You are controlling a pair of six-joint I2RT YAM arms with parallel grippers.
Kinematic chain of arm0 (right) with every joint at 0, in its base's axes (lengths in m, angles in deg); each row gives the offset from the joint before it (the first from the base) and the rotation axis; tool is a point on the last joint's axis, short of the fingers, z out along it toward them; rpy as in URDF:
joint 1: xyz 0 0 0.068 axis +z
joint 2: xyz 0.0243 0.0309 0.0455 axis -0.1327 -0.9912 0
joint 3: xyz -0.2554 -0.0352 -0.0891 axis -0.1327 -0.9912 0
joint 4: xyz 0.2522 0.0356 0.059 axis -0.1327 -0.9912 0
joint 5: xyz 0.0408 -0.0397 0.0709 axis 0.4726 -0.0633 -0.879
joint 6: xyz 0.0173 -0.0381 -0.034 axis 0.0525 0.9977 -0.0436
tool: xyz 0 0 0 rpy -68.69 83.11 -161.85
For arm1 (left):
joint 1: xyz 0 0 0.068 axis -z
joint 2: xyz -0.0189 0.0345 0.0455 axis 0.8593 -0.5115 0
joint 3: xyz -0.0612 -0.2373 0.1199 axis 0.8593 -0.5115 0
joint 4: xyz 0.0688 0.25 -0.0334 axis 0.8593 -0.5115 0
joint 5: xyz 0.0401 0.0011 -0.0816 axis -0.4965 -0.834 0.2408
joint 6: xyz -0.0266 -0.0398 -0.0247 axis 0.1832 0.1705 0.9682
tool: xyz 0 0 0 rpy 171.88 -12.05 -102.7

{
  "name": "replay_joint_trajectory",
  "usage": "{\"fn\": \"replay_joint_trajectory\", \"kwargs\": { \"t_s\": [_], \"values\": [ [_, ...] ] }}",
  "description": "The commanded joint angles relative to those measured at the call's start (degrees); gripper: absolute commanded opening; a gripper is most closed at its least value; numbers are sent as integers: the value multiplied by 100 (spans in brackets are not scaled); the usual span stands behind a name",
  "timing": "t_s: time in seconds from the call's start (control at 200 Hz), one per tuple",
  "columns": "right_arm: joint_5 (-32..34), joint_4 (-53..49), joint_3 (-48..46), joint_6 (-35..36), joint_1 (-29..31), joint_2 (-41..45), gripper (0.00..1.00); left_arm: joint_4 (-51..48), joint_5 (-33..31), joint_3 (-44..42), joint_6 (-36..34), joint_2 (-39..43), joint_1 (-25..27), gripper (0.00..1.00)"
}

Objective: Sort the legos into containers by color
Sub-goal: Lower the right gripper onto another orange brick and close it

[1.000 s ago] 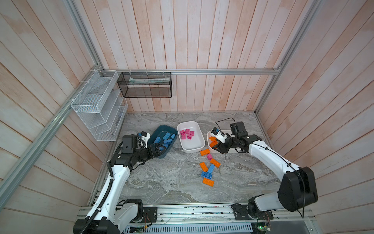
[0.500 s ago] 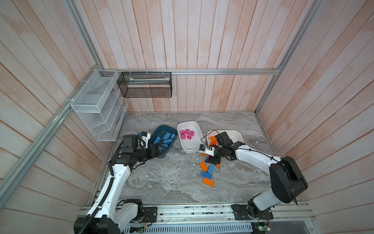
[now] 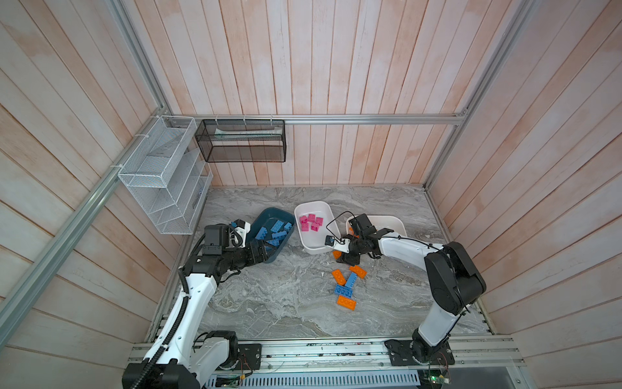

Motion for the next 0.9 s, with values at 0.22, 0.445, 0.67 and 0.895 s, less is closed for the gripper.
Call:
{"fn": "replay_joint_trajectory", "kwargs": {
  "t_s": [0.22,0.445,0.67,0.895],
  "values": [
    [43,-34,53,45,-38,-253,62,-87,55,28,-193,-47,-10,100],
    [-104,-255,-63,-101,7,-233,59,-74,90,61,-207,-74,-13,100],
    [-131,-361,-292,-246,76,-184,58,-73,133,33,-216,-76,-13,100],
    [-144,-376,-382,-280,124,-109,58,-98,143,38,-224,-59,-16,100]
  ]
}}
